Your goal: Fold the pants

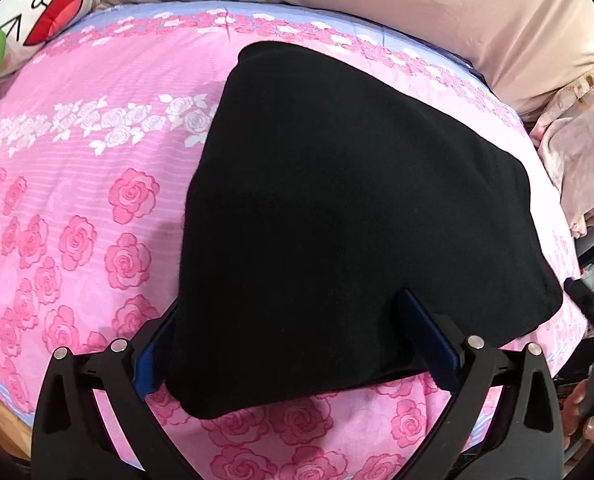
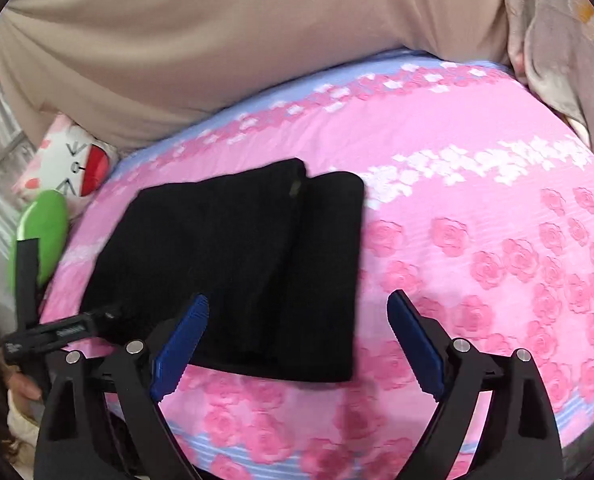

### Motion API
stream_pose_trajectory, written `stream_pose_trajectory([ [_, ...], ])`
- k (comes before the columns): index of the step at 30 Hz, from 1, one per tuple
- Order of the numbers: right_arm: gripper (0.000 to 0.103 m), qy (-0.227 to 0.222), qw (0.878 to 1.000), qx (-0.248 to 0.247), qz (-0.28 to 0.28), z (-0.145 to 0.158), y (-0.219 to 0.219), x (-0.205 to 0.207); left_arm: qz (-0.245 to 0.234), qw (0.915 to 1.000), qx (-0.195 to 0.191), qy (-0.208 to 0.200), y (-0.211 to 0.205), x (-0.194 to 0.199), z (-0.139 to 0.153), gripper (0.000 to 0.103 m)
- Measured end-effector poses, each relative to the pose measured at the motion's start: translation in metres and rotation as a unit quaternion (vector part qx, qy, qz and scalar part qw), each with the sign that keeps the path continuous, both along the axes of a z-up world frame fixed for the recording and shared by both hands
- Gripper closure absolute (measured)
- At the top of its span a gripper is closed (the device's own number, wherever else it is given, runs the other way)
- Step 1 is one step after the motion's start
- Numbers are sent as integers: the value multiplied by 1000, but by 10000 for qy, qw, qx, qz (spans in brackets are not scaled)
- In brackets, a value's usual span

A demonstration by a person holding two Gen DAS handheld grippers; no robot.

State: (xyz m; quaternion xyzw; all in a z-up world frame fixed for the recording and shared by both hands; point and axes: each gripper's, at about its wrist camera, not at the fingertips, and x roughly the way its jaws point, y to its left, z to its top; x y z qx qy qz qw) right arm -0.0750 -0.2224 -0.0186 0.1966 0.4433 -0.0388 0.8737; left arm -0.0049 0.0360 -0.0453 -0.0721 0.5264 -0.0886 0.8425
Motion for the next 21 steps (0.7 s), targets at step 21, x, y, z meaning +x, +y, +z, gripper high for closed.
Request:
stream_pose_trajectory([
  [21,13,347,9909,1293,156,-39,12,24,-232,9988,-416,84,-10,22,2,5],
])
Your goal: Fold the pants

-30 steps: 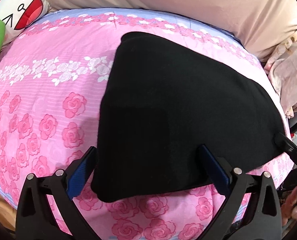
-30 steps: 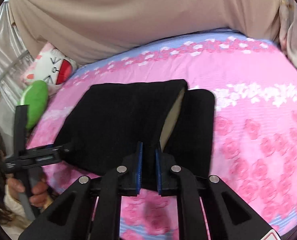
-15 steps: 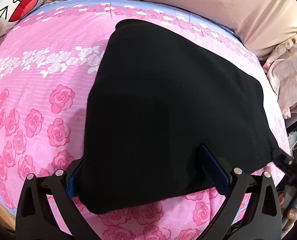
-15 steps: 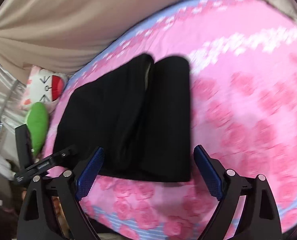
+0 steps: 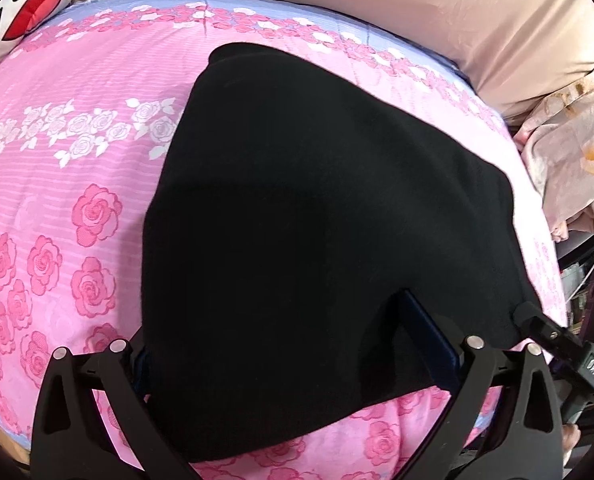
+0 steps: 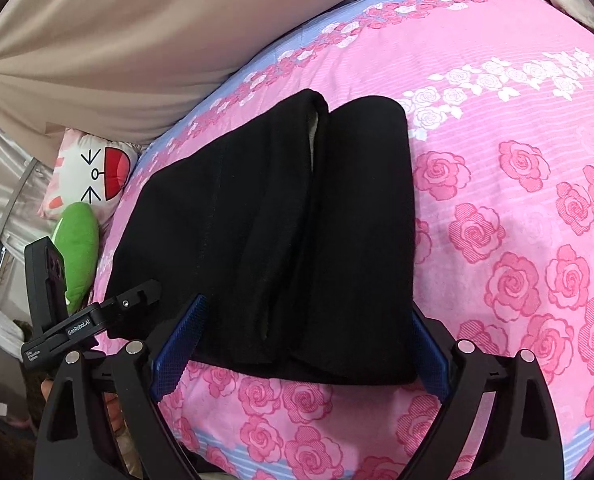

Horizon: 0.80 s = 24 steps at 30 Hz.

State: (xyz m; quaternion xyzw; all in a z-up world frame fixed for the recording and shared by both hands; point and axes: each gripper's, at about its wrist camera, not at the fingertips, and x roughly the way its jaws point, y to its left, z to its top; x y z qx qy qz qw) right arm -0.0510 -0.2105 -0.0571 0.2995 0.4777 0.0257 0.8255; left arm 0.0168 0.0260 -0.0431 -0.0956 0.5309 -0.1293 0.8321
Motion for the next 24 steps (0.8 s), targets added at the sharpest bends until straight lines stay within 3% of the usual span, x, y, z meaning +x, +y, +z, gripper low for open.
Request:
stream_pose_trajectory([
  [2,20,-38,9999,-147,0,1,4,2,-47,10000,-3,-36,-1,1,2,8],
  [5,42,-84,9999,-103,-24,-2,2,3,-29,9999,-76,-80,2,2,4,25],
  [7,55,-169,9998,-57,-4,1,-1,2,-26,9997,-210,-120,9,2,11,52],
  [8,57,-228,9997,-90,-8,4,-1,1,-32,9995,-264,-153,11,1,14,63],
  [13,70,-379,9992,-125,19,16,0,-3,-132,9995,-192,-212,15,-5,25,81],
  [18,70,-423,9989,-137,149,29,0,-17,-244,9991,-351,-45,23,-18,30,80],
  [22,46,-115,9996,-197,138,12,-4,-15,11,9987,-463,215,38,-12,7,41],
  [24,35,-54,10000,-56,59,4,-8,-13,77,9961,-815,325,47,-7,-3,35],
])
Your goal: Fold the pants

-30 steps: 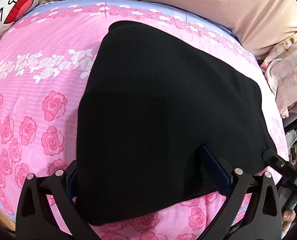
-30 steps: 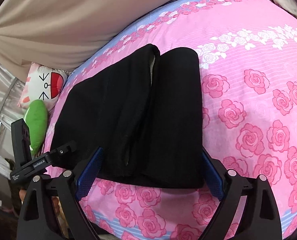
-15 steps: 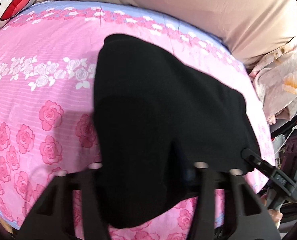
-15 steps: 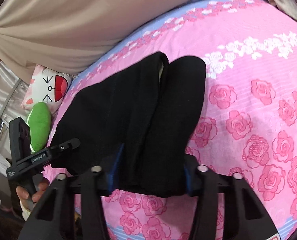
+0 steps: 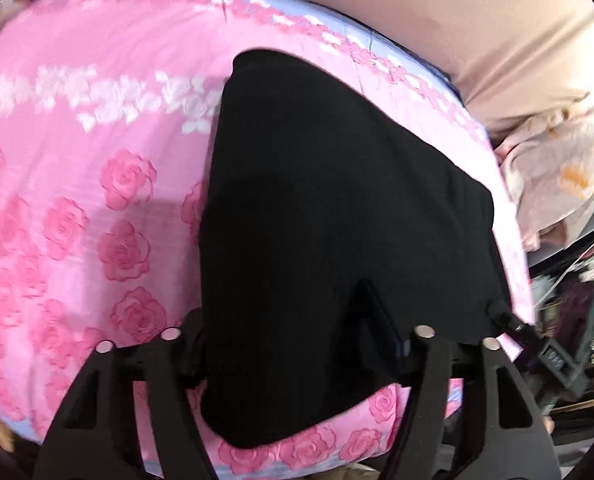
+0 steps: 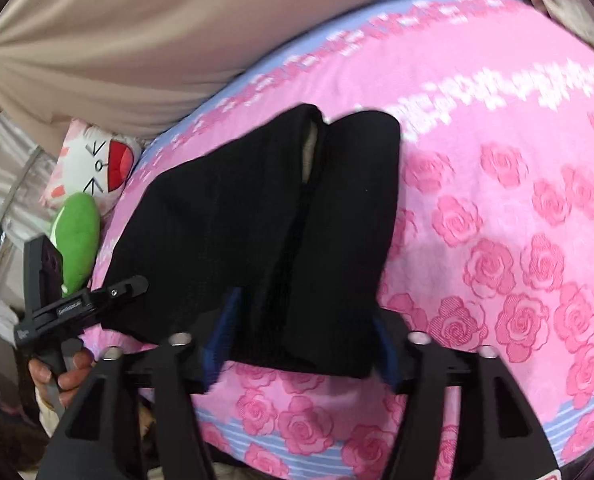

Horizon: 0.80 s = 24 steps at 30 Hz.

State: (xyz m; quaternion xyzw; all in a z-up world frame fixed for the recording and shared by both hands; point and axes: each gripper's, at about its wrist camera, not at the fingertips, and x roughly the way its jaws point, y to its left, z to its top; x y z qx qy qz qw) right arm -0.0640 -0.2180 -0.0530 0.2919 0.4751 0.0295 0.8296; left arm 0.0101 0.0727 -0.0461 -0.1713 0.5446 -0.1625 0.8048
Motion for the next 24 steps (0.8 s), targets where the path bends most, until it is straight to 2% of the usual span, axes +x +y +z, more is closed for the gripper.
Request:
stream_pose_trajectory([
  [2,31,37,9997,230,5,-10,-2,4,13,9996,-259,-94,3,4,-3,24],
  [4,30,-127,9993,342,1,-12,-2,7,10,9995,-249,-207,1,9,-3,22],
  [5,34,-160,9993,347,-2,-13,-1,10,12,9994,-125,-329,-4,13,-4,27],
  [6,52,-204,9992,336,-28,-14,-1,12,46,9993,4,-384,-6,14,-4,37],
  [7,60,-233,9986,477,6,-15,0,16,1,9993,-11,-379,-10,15,-2,53],
  [8,63,-303,9982,513,-20,-12,1,17,28,9992,-56,-403,-10,14,2,67],
  [10,71,-427,9986,300,31,2,8,14,10,9982,20,-593,-10,8,17,76],
  [16,73,-638,9974,61,337,38,27,-4,-202,9977,29,-652,-2,-22,45,78],
  [24,73,-579,9966,1,582,53,43,-42,-454,9962,146,-735,0,-64,66,78],
])
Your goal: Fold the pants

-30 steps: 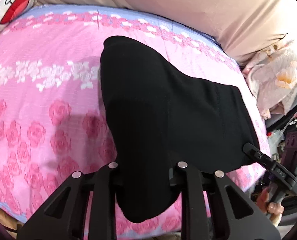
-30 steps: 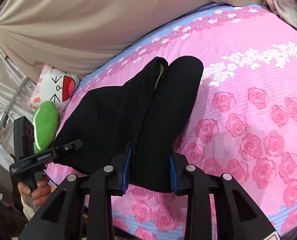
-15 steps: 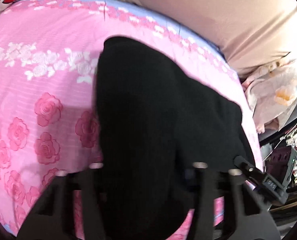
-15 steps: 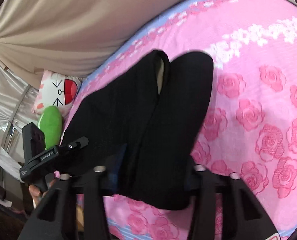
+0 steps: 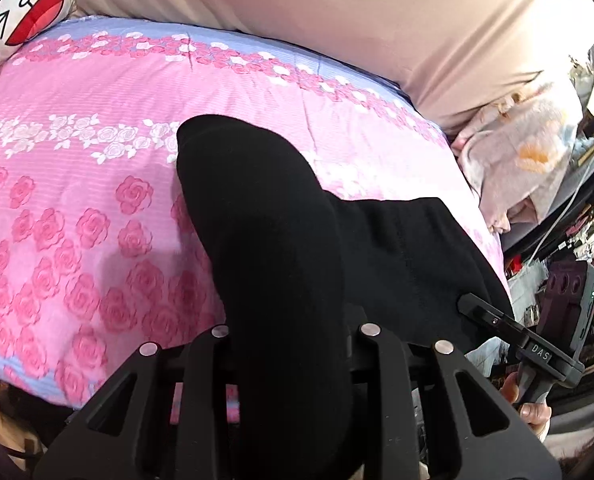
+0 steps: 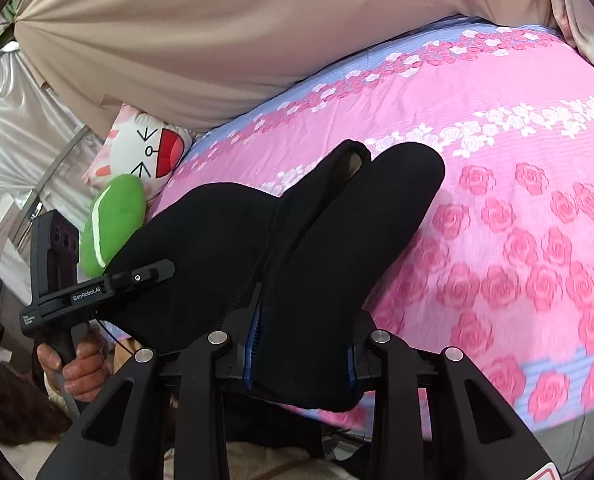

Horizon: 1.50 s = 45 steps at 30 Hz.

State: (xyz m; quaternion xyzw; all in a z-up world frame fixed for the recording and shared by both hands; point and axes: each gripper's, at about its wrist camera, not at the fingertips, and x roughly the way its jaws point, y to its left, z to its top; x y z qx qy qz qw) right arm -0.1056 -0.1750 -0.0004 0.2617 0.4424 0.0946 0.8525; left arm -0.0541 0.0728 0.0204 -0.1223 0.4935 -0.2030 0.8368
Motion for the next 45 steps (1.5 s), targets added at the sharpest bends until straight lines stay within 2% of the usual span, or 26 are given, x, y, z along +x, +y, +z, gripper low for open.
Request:
stream_pose_trajectory([
  [5,73,-174,9998,-66,89,20,10,-15,-159,9995,26,-263,-1,-16,22,78],
  [14,73,-1042,9941,-278,80,83,12,-12,-266,9928,-77,-1166,-3,-18,86,78],
  [19,73,-1666,9846,-515,100,125,11,14,-202,9831,-34,-1819,-1,-2,128,77],
  [23,73,-2103,9747,-741,157,157,9,43,-114,9716,51,-2362,-6,19,162,77],
  [26,73,-2384,9676,-817,145,175,5,72,-41,9627,102,-2703,-9,39,181,77],
  [29,73,-2553,9629,-868,106,183,-3,101,22,9583,93,-2857,-11,65,188,77],
  [34,73,-2745,9587,-750,-61,177,-22,161,146,9546,107,-2975,-19,134,179,76],
  [37,73,-2733,9596,-649,-172,158,-37,200,185,9516,149,-3063,-26,177,161,76],
  [40,73,-2605,9630,-629,-281,126,-51,243,158,9531,327,-3004,-37,228,128,75],
  [41,73,-2477,9665,-586,-341,106,-58,263,164,9546,353,-2954,-39,241,118,75],
  [44,71,-2043,9766,-488,-450,55,-73,304,164,9638,492,-2615,-46,292,62,75],
  [45,71,-1828,9809,-454,-485,35,-79,317,155,9698,517,-2377,-47,312,35,75],
])
